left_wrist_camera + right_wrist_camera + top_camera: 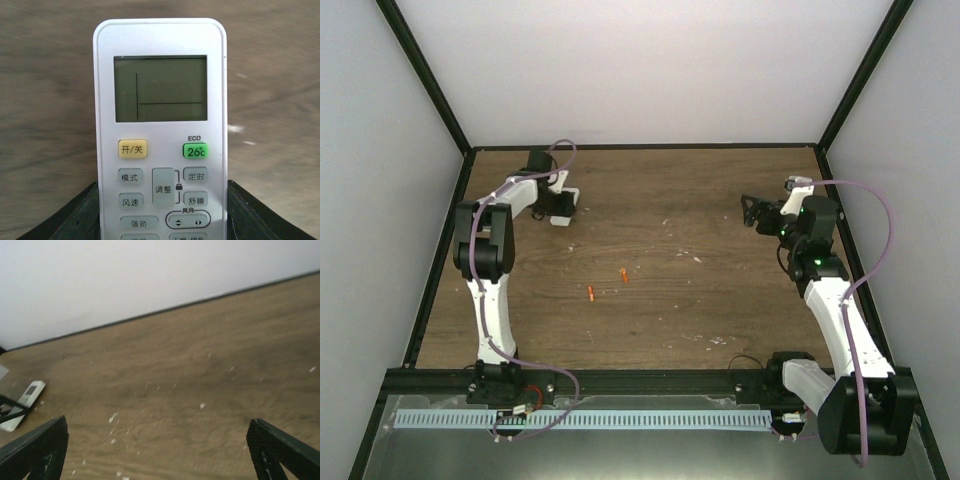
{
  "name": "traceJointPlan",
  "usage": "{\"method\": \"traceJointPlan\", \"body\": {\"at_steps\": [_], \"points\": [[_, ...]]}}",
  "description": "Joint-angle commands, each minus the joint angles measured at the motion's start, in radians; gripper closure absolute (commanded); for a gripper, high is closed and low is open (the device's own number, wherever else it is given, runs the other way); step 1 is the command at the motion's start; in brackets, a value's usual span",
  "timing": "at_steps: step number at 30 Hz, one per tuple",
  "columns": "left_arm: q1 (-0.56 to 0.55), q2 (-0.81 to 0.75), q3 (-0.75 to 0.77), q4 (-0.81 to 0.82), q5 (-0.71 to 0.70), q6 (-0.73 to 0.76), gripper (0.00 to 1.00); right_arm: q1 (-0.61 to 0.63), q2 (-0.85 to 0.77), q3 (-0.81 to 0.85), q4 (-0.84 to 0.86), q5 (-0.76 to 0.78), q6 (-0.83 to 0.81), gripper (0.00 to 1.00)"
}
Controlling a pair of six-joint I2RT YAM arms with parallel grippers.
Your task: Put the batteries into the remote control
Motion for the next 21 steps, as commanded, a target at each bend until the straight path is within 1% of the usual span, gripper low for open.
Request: {"method": "traceJointPlan", "body": {"at_steps": [1,5,9,11,13,15,18,21], "points": [[-0.1,-0.053,-0.058,0.001,0.059,-0.051,0.57,0.061,0.027,-0.052,0.013,-0.084,0.063,0.08],[-0.18,-0.098,-0.069,0.008,0.067,-0.09,0.58,0.14,0.056,-0.081,0.049,-0.109,0.103,0.09],[-0.223,-0.139,-0.065,0.028,0.125,-0.202,0.58,0.226,0.059,-0.119,0.114,-0.112,0.161,0.09],[-0.253,-0.152,-0.039,0.004,0.077,-0.231,0.57,0.256,0.056,-0.153,0.161,-0.11,0.198,0.09],[-0.275,-0.152,0.018,-0.04,0.065,-0.241,0.57,0.274,0.058,-0.19,0.217,-0.122,0.247,0.09],[-0.3,-0.162,0.04,-0.06,0.067,-0.243,0.57,0.28,0.071,-0.223,0.282,-0.151,0.315,0.09],[-0.345,-0.209,0.015,-0.045,0.066,-0.239,0.57,0.283,0.116,-0.219,0.344,-0.188,0.373,0.1],[-0.378,-0.255,-0.047,-0.018,0.091,-0.257,0.57,0.296,0.18,-0.159,0.336,-0.211,0.384,0.12]]}}
